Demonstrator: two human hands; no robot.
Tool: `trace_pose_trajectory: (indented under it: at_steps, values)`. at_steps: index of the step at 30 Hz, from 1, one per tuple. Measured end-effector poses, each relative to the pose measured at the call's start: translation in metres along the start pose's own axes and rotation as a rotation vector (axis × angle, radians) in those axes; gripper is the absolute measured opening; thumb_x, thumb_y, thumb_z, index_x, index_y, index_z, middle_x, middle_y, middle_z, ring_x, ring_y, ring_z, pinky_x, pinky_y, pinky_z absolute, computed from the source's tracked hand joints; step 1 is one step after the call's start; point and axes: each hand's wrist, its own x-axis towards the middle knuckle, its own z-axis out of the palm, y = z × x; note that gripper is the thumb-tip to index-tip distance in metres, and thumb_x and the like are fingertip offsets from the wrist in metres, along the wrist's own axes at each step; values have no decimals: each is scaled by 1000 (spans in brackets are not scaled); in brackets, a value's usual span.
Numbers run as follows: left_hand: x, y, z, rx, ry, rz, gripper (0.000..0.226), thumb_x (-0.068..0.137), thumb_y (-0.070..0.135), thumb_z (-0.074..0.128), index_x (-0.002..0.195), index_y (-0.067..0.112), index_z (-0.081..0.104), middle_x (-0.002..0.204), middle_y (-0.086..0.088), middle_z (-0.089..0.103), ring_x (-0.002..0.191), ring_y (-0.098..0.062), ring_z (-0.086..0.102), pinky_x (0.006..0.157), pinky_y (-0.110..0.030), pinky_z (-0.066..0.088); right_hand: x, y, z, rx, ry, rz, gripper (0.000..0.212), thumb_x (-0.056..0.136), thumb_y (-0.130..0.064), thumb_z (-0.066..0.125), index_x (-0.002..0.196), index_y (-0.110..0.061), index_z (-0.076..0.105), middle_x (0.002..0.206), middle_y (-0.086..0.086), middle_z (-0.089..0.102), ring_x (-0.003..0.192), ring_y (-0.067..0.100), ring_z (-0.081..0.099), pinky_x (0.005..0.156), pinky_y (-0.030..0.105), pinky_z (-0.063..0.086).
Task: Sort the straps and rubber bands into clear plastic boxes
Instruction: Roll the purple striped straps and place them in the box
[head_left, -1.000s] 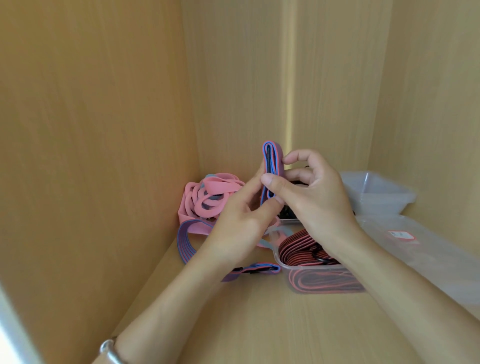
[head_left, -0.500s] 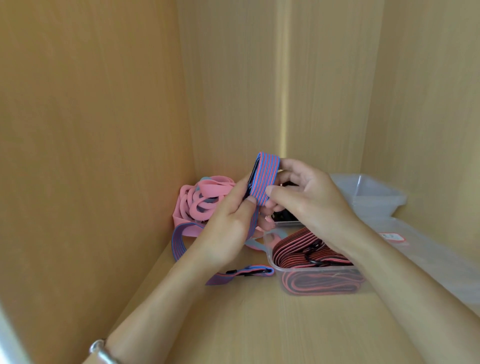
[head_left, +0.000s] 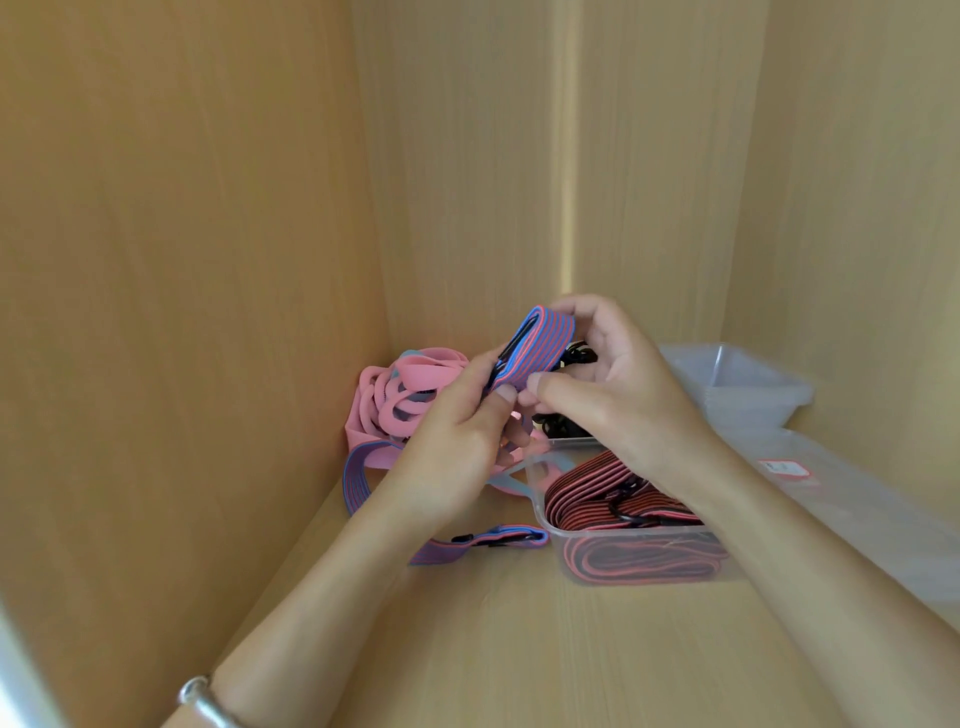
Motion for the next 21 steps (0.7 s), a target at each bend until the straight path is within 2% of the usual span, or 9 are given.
trace_pose_trajectory:
  at_steps: [2,4,6,9,12,14,17,19,21]
  values:
    - [1,-2,0,14,28,-4,30,101,0,35,119,16,52,71,9,58,57,-6,55,54,-19,44,0,-1,-2,-79,23,-57,54,81,14,61,98,-37,55,86,-15,67,64,22,69,66,35,56]
    - [3,-3,-1,-5,122,-27,35,102,5,38,129,23,47,71,11,63,59,-6,59,56,-20,50,-1,-1,-3,-158,51,-101,47,80,11,63,87,-34,56,83,-15,66,69,15,70,67,31,54]
    - [4,0,-5,-32,189,-35,23,102,10,39,117,16,56,73,6,67,58,-7,62,54,-20,51,-1,1,-3,-230,97,-143,35,77,2,67,80,-30,52,76,-5,64,69,13,65,64,30,50]
    - [5,3,-8,-122,213,-91,27,103,13,38,98,2,62,82,-10,68,61,-11,66,55,-21,54,-1,5,-1,-335,144,-171,24,71,-11,64,80,-29,51,77,8,66,64,16,61,61,32,50]
    - [6,5,-4,-295,158,-117,29,102,8,37,94,5,64,87,-14,69,85,-27,68,71,-32,58,-1,11,-3,-475,169,-210,23,71,-11,66,82,-23,50,75,5,66,66,20,62,61,36,49]
    - [4,8,0,-429,96,-146,29,101,5,32,98,5,60,92,-18,64,89,-30,61,72,-36,56,0,13,-2,-539,172,-251,26,73,-8,68,80,-22,48,74,3,62,67,24,60,60,40,49]
    - [2,9,3,-493,57,-120,28,101,6,29,109,3,55,99,-19,61,95,-31,56,87,-42,49,-1,16,-1,-667,173,-307,32,72,-3,69,78,-23,45,71,-2,53,65,22,51,62,43,46]
    - [1,8,4,-502,44,-87,28,102,6,29,110,2,56,94,-14,66,90,-27,63,81,-41,56,-4,16,1,-731,132,-294,29,72,-5,68,76,-20,43,69,-1,50,64,22,45,63,43,44]
    - [-1,8,4,-526,37,-78,28,102,4,30,113,1,56,91,-11,68,83,-17,68,64,-28,58,-6,14,3,-757,82,-270,29,76,-8,68,74,-20,42,65,-1,47,63,17,41,61,38,41]
